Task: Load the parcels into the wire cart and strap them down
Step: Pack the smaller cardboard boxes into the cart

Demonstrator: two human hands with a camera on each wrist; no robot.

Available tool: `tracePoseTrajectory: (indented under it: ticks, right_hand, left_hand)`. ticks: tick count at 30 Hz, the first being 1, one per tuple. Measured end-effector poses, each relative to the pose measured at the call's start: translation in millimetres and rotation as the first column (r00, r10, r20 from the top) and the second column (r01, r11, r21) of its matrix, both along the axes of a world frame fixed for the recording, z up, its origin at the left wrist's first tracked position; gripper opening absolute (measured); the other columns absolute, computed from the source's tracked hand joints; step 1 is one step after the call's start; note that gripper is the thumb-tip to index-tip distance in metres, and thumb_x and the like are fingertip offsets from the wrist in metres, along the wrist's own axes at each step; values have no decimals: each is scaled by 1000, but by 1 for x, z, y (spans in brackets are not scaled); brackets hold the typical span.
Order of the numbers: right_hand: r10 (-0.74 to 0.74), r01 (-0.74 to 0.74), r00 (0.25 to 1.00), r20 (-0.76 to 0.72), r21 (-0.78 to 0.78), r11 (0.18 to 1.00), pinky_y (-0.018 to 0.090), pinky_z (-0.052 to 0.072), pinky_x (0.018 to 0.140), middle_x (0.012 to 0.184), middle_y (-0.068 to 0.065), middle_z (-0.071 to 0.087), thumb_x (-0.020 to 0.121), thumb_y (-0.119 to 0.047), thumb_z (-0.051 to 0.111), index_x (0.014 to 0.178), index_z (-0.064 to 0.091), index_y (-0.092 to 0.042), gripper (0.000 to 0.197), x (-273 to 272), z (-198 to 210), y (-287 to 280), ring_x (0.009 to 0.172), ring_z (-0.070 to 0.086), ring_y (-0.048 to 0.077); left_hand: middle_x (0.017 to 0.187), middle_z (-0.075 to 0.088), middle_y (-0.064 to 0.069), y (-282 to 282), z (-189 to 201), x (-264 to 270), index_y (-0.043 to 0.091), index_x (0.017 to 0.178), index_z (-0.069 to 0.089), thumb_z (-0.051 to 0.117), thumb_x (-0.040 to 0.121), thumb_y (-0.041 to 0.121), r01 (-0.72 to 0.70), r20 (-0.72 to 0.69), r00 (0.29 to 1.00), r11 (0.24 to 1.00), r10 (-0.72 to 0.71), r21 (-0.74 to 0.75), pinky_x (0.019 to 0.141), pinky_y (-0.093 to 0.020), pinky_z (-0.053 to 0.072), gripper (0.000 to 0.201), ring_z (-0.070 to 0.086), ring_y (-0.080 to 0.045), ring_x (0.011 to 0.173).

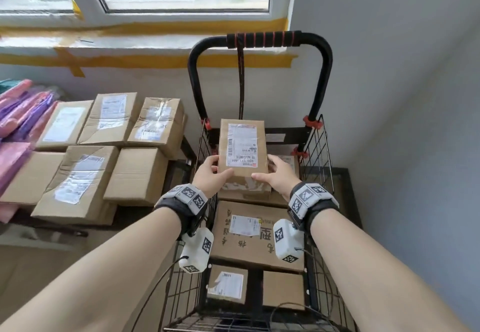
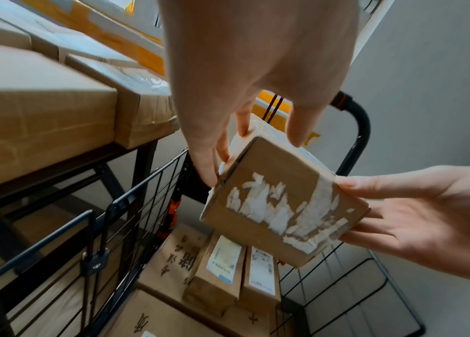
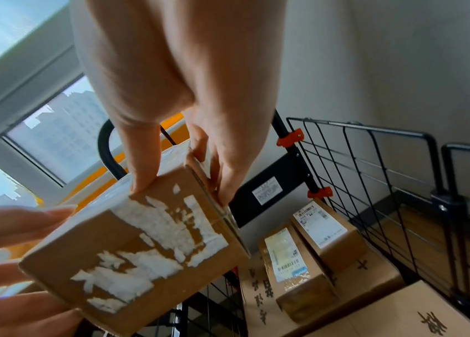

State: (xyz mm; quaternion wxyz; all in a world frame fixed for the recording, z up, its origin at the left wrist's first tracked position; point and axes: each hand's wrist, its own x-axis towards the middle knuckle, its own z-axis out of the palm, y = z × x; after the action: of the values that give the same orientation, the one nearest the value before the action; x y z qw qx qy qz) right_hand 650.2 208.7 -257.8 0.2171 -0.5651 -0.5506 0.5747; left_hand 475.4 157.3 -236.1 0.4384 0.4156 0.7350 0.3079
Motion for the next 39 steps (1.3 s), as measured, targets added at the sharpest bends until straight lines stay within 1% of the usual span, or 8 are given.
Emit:
tracePoseTrajectory:
  ticks: [6,10,16,21,31,34,36,39]
  right_hand:
    - [43,-44,999,-13,-142,989,42,36,110,139,7,50,81,-6,71,141,36,-10,70,-16,-64,35,131,44,21]
    - [42,-36,999,19,-225,974,41,32,112,143,7,45,82,-1,68,143,33,-9,72,-26,-110,51,133,40,21]
    - [-8,-4,999,-33,-351,936,44,32,113,146,8,41,81,1,68,146,30,-13,76,-42,-178,75,138,34,22]
    - [-57,25,996,-67,-406,914,37,31,111,149,8,37,84,6,62,147,27,-14,75,-47,-224,86,139,32,19]
    - [-135,49,974,-184,-407,912,37,34,112,144,12,43,85,9,58,140,40,-12,61,-69,-263,113,135,39,20]
    - [-129,47,977,-171,-418,907,34,33,111,147,11,39,85,11,56,142,38,-13,65,-72,-266,109,137,36,20]
    - [-114,44,982,-147,-412,910,30,33,108,147,11,38,85,12,55,143,37,-13,65,-72,-268,107,138,34,19]
    - [-89,46,992,-92,-390,920,22,30,105,148,8,38,87,13,53,144,33,-10,65,-71,-274,107,139,33,18]
  left_hand:
    - [110,59,-4,34,-56,-17,14,133,44,60,87,9,-138,113,982,981,153,-133,72,-26,52,49,60,-9,84]
    - [112,60,-6,49,-99,-23,11,121,50,60,87,9,-214,96,967,955,237,-206,80,-30,49,36,59,-15,92]
    - [117,59,-7,71,-163,-30,17,131,48,64,84,16,-215,45,971,936,236,-278,92,-35,48,50,58,-19,102]
    - [109,57,6,80,-209,-26,16,135,46,63,84,3,-225,43,969,944,242,-240,84,-16,43,55,55,-4,93]
    - [133,54,-3,100,-274,-41,21,141,38,58,88,7,-442,17,893,882,450,-167,91,-24,41,59,52,-10,105]
    - [122,56,3,94,-279,-38,20,142,38,55,90,5,-446,-7,893,883,450,-148,69,1,40,57,54,3,85]
    - [114,55,7,94,-281,-36,21,143,37,54,91,5,-438,-13,897,883,442,-167,59,5,36,58,50,9,78]
    - [128,55,2,99,-287,-35,25,144,34,54,92,8,-384,-33,922,899,386,-209,87,-17,40,58,52,-5,101]
